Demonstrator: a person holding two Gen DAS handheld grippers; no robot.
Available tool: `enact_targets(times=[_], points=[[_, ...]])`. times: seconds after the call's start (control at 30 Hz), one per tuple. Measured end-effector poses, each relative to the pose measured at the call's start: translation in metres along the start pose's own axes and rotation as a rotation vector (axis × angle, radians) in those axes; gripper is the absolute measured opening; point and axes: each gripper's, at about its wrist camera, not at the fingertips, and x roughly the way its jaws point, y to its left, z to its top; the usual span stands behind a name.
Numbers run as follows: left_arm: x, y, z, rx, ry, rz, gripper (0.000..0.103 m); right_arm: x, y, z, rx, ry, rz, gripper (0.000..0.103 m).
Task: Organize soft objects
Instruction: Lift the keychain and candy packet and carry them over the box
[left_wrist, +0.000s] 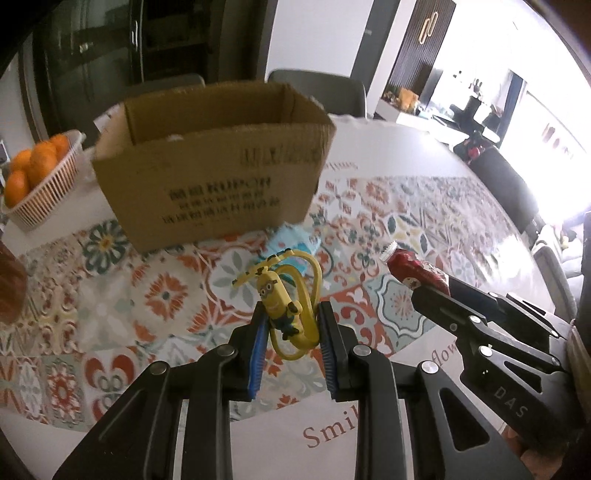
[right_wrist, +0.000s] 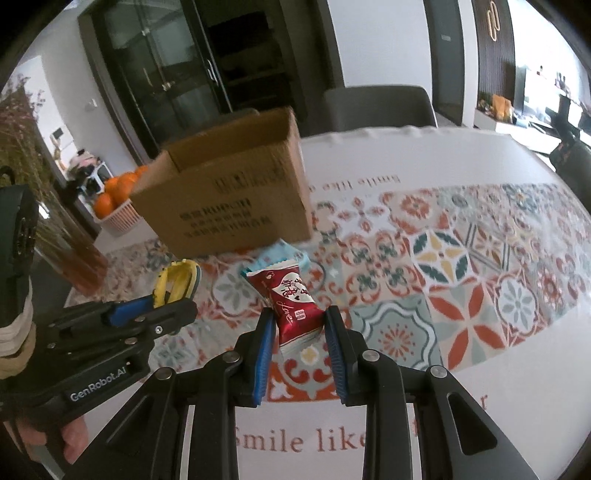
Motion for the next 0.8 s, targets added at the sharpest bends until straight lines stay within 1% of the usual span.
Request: enact_targets(times=[0.33,0.63,0.8], points=[[-0.039,0.019,0.019,-0.011,-0.091,0.051,0.027,-0.016,0.028,0.027,-0.049,-0.080,0.048,0.029],[-0.060,0.040,0.042,-0.021,-0.148,0.097,0.027,-0.020,0.052,0.055,-0.083,-0.140,0.085,0.029],[-0.067,0.051,0.058,-0.027,-0.177,0.110,0.027,-0.020,0.064,0.072,-0.106,-0.169,0.097,0.029]])
